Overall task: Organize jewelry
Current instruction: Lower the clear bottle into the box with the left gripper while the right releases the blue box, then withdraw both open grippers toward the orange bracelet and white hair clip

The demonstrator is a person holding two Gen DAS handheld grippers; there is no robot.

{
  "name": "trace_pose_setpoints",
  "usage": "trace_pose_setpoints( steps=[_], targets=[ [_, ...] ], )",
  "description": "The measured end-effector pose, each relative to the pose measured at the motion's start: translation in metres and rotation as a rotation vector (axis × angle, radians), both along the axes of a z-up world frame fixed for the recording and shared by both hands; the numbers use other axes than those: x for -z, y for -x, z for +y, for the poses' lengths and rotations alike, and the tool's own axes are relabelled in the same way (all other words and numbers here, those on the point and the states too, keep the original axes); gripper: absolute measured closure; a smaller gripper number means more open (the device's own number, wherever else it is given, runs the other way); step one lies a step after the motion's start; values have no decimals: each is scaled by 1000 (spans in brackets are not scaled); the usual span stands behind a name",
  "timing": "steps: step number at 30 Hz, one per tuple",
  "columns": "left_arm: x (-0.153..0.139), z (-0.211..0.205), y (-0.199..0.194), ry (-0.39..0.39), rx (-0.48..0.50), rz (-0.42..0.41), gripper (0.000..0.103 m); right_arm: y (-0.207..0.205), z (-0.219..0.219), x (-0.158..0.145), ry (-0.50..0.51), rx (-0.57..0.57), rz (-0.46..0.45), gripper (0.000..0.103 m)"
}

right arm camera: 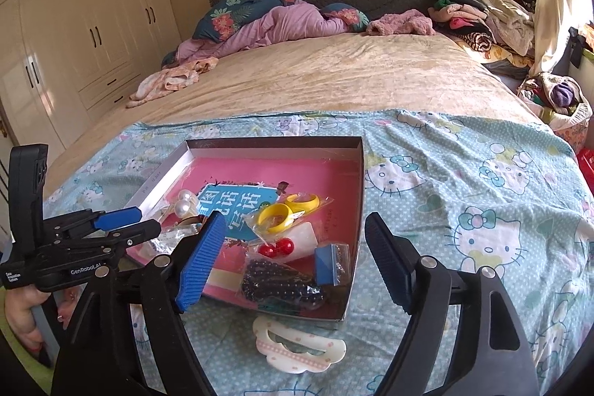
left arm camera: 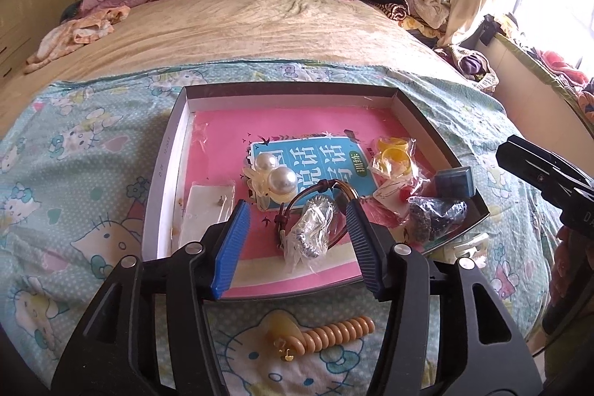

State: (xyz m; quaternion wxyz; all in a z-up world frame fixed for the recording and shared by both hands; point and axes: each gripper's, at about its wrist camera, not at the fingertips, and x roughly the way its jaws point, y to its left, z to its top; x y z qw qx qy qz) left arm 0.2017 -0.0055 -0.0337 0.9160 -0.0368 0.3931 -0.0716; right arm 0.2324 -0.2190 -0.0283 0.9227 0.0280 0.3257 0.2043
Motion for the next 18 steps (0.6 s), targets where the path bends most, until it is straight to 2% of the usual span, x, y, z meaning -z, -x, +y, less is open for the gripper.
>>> trace_pose_setpoints(
  steps=[7,15,18],
  targets=[
    [-18,0,12,9,-10,-39,36,13,1,-16,-6,6,-40,13],
    [-37,0,29,9,-10,-80,16,29,0,-30,-11,-3,-72,13],
    [-39,-1,36,-2,-9,-88,16,36,0,-33,-9,-8,-78,13]
  ],
)
